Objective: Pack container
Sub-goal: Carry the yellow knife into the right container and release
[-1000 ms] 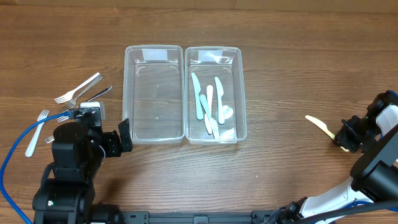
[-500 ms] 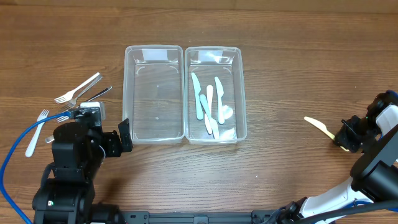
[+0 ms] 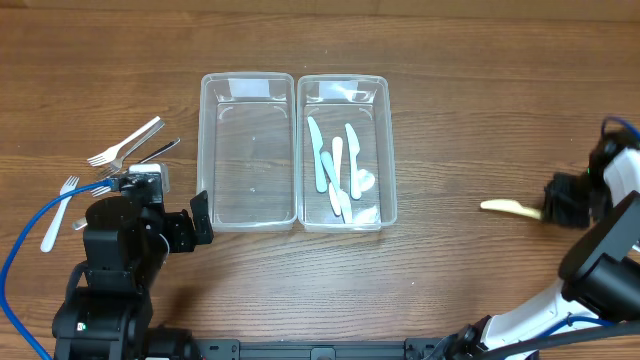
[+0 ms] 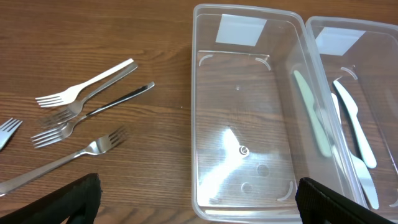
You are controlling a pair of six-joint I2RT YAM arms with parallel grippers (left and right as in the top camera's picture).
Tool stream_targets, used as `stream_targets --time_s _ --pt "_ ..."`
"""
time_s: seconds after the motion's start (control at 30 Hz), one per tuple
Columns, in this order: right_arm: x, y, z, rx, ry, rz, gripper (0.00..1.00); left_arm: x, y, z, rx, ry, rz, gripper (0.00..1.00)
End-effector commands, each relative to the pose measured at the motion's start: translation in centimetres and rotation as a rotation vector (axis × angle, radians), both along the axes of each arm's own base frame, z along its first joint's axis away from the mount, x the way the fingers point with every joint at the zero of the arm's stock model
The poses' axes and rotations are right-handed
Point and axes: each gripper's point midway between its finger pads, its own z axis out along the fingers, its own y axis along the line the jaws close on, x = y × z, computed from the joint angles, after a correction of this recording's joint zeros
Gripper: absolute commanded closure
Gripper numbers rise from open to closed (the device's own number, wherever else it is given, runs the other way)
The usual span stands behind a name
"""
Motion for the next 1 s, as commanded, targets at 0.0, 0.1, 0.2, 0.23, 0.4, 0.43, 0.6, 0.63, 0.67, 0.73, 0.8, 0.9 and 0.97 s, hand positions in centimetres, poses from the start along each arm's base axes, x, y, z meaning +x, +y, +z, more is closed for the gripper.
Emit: stream_targets --time_s 0.0,0.1,0.2,0.23,0.4,0.43,0.6,0.63,0.67,0.73,0.8,0.9,0.97 --pt "5.3 1.0 7.9 -0.137 -0.159 0.303 0.96 0.1 -0.3 1.1 0.005 -0.029 -0.022 0.0" --pt "8.3 4.6 12.6 -0.184 -0.231 0.506 0.96 0.1 -0.3 1.1 0.005 -0.029 -0.022 0.0" --pt "10.6 9.5 17.3 -0.24 -0.308 0.723 0.96 0.1 -0.3 1.1 0.006 -0.029 -0.022 0.0" --pt "11.2 11.4 18.7 -0.255 -0.339 0.793 0.96 0.1 -0.3 1.1 0.005 -0.028 -0.022 0.0" --pt "12.8 22.0 24.3 -0.313 -0.487 1.203 0.96 0.1 -0.3 1.1 0.005 -0.028 -0.022 0.0" --pt "12.6 24.4 24.9 -0.316 -0.502 1.299 0.96 0.1 -0.3 1.1 0.005 -0.029 -0.022 0.0" --pt "10.6 32.7 23.5 -0.286 -0.482 1.649 0.96 0.1 -0.3 1.1 0.005 -0.029 -0.022 0.0" --pt "10.3 33.5 23.1 -0.278 -0.474 1.684 0.96 0.1 -0.3 1.1 0.005 -0.029 -0.022 0.0" --pt "10.0 34.6 22.3 -0.264 -0.458 1.721 0.96 0.1 -0.3 1.1 0.005 -0.029 -0.022 0.0" --pt "9.5 36.0 20.7 -0.23 -0.428 1.76 0.94 0.1 -0.3 1.1 0.005 -0.029 -0.022 0.0" --pt "9.4 36.9 18.6 -0.19 -0.39 1.785 0.92 0.1 -0.3 1.1 0.005 -0.029 -0.022 0.0" --pt "9.3 38.0 15.8 -0.118 -0.359 1.834 0.86 0.1 -0.3 1.2 0.005 -0.029 -0.022 0.0" --pt "9.4 38.3 13.4 -0.082 -0.331 1.841 0.83 0.1 -0.3 1.1 0.005 -0.029 -0.022 0.0"
